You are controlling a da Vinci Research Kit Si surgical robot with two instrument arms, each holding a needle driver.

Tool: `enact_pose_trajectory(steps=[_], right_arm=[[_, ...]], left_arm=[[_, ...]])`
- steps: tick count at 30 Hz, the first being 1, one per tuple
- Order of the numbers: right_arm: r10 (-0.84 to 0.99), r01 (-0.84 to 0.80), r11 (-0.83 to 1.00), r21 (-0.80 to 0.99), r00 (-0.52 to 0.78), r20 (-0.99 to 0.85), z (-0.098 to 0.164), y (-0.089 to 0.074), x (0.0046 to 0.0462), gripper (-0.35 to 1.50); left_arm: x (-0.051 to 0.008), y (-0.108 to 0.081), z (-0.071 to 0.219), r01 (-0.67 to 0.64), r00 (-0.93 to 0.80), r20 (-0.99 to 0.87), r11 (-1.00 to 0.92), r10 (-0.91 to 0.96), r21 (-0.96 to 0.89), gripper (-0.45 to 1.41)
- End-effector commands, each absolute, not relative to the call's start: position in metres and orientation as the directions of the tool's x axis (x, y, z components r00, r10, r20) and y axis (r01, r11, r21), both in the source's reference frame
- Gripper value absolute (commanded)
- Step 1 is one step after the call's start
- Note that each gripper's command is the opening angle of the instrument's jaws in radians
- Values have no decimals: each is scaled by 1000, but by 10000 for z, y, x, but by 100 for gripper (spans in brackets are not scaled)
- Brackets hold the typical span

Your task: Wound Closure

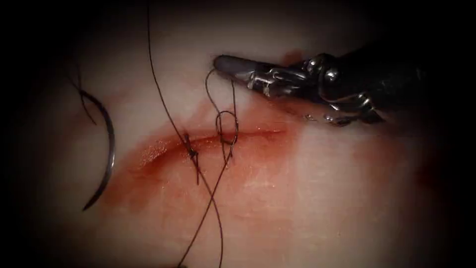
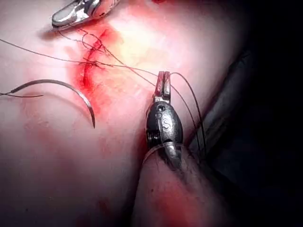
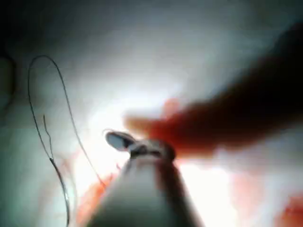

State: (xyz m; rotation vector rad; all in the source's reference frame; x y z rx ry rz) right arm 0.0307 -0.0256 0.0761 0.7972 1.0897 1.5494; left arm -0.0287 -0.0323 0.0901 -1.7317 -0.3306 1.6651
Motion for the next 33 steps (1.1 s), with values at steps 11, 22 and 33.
enact_pose_trajectory(steps=[11,22,33], right_arm=[[792,-534,608,588,354,-497,747,-270,353,34],[609,-478,791,381,567,-555,740,-254,338,49],[466,-323,884,338,648,-603,709,-223,335,98]], left_arm=[[-291,-328,904,-276,140,-766,-718,628,-639,-45],[-290,-327,903,-274,140,-765,-717,629,-640,-45],[-290,-326,904,-274,140,-765,-718,629,-640,-45]])
